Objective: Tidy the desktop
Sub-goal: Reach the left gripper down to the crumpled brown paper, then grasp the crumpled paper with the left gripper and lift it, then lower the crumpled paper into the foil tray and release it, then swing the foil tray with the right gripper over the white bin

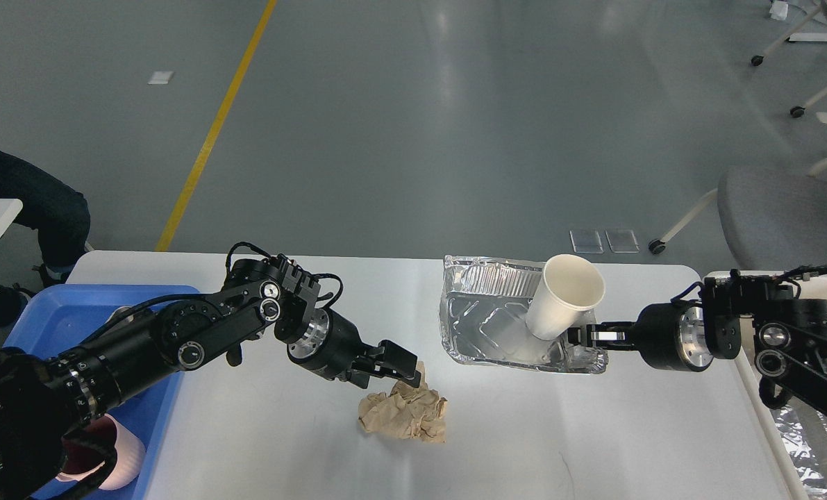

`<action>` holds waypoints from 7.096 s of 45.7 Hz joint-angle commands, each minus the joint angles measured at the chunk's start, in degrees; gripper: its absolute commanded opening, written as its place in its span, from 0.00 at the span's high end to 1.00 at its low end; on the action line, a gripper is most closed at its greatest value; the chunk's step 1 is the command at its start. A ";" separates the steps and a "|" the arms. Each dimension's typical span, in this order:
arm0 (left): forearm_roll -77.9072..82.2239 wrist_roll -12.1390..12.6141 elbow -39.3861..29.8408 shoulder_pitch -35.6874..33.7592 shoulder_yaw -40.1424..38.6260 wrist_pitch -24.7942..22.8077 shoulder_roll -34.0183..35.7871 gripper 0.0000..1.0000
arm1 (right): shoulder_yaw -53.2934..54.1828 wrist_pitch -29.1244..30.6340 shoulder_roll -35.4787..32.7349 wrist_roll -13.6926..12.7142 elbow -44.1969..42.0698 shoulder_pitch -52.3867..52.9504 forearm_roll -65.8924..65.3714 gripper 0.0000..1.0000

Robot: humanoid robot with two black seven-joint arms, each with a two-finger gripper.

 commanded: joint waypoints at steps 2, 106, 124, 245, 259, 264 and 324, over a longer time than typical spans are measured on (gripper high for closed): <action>0.13 0.24 2.08 0.30 1.30 0.10 -2.14 0.01 | 0.05 -0.05 0.26 0.00 0.00 -0.08 0.00 1.00; -0.12 -7.58 -19.01 -2.69 -6.24 -4.81 41.36 1.00 | 1.28 -0.05 -0.18 0.00 -0.17 -2.02 0.00 1.00; -5.40 -6.09 -14.18 -22.89 -19.18 -4.81 42.25 1.00 | 1.28 -0.05 -0.97 0.00 0.00 -1.67 0.00 1.00; -25.78 -3.10 8.68 -27.13 -9.58 4.58 -4.96 0.02 | 2.43 -0.05 -3.78 0.09 0.18 -0.61 0.00 1.00; -44.24 -2.58 8.85 -16.07 -32.35 16.17 -2.05 0.02 | 4.62 -0.84 -3.52 0.00 -0.17 -0.96 0.26 1.00; -48.46 -2.49 8.85 -9.74 -40.16 22.49 -2.40 0.02 | 6.64 -2.06 -3.69 -0.09 -0.70 -2.01 2.88 1.00; -49.61 -2.93 9.73 15.77 -60.05 22.16 -4.34 0.02 | 12.89 -30.81 -1.85 -1.23 -41.65 -15.64 27.42 1.00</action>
